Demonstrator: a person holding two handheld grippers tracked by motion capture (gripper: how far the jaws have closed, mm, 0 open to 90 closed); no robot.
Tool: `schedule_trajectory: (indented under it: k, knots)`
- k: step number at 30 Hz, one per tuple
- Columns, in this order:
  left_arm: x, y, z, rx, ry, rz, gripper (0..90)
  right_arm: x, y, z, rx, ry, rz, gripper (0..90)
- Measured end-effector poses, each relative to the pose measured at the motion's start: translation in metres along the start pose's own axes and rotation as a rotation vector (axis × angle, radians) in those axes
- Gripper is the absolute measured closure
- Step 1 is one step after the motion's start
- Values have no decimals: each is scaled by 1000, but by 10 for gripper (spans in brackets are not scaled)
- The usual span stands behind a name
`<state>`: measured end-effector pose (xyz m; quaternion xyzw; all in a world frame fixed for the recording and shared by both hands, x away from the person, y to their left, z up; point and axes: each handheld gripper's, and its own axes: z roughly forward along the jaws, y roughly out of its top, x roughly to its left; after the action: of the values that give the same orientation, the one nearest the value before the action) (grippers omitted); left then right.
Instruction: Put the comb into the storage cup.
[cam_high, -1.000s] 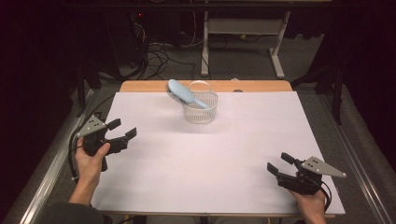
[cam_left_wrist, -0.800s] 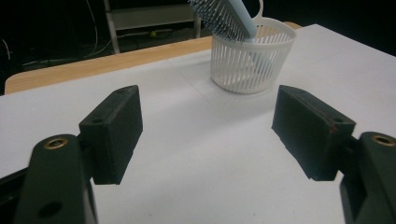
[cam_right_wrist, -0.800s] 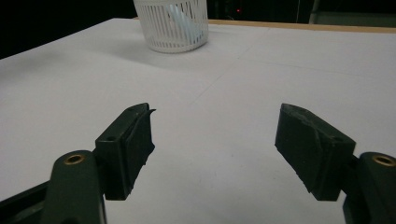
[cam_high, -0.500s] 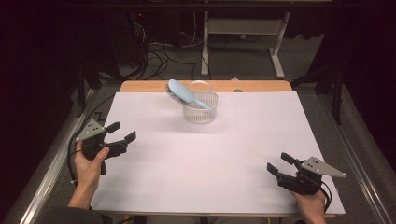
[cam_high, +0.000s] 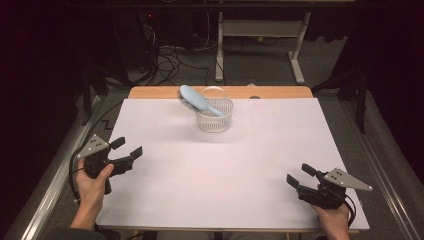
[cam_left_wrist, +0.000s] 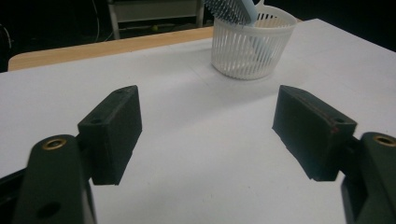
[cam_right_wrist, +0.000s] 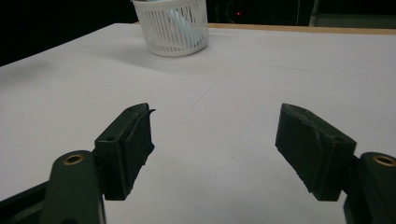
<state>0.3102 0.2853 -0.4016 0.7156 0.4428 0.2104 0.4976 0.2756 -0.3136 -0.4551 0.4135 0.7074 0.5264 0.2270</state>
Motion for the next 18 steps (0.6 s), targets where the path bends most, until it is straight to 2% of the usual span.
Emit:
schedule_trajectory:
  k: [8,18]
  knots:
    - [3,-5,-4,-4,9,-16,219,1,0,-1,-4,-7,-6,270]
    - [0,-9,-7,-22,30,8,233,1,0,-2,-5,-3,-7,269]
